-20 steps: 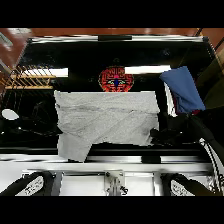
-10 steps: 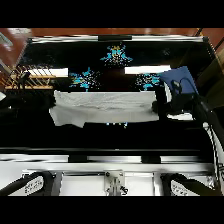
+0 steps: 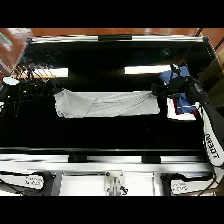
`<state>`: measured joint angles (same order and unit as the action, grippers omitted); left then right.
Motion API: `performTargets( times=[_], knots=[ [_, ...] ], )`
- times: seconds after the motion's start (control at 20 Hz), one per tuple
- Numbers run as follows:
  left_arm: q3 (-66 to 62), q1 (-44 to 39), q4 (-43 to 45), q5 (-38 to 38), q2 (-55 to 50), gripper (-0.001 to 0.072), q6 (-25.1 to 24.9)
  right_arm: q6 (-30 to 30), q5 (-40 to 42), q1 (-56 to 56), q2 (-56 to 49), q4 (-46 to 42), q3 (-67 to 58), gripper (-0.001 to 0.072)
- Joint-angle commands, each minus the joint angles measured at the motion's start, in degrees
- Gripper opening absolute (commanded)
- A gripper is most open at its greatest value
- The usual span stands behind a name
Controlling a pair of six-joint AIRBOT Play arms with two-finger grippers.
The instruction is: Fold the shirts.
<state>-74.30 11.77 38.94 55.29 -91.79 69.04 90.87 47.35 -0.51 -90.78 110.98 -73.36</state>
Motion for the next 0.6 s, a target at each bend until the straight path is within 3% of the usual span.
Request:
performTargets(
  times=[0.0,0.25,0.3,0.35,0.4,0.45,0.55],
  knots=[
    [-1.9,0.0,-1.8,-1.3,-3.4,0.0028,0.3,-1.2,2.0,0.0,-3.1,-4.8,-1.4,0.0068],
    [-1.8,0.0,0.1,1.4,-4.4,0.0029,1.8,-1.9,11.5,0.0,-4.5,-9.5,-1.4,0.0087],
    [-1.9,0.1,0.1,1.8,-4.4,0.0058,2.6,-1.9,11.9,0.0,-4.4,-9.0,-1.4,0.0224],
    [-2.1,0.1,0.1,2.7,-4.4,0.0213,2.6,-1.4,12.1,0.0,-4.2,-8.0,-1.4,0.0476],
    [-2.5,0.1,0.1,3.8,-4.4,0.0551,2.6,-0.6,12.2,-0.2,-3.9,-7.3,-1.5,0.0553],
    [-3.3,0.1,0.1,5.4,-4.4,0.0658,2.4,-0.6,12.2,-0.5,-3.4,-7.3,-1.6,0.0554],
    [-5.3,0.3,0.1,7.6,-4.2,0.0658,2.0,-0.6,10.4,-2.3,-2.3,-4.9,-1.6,0.0556]
  ],
)
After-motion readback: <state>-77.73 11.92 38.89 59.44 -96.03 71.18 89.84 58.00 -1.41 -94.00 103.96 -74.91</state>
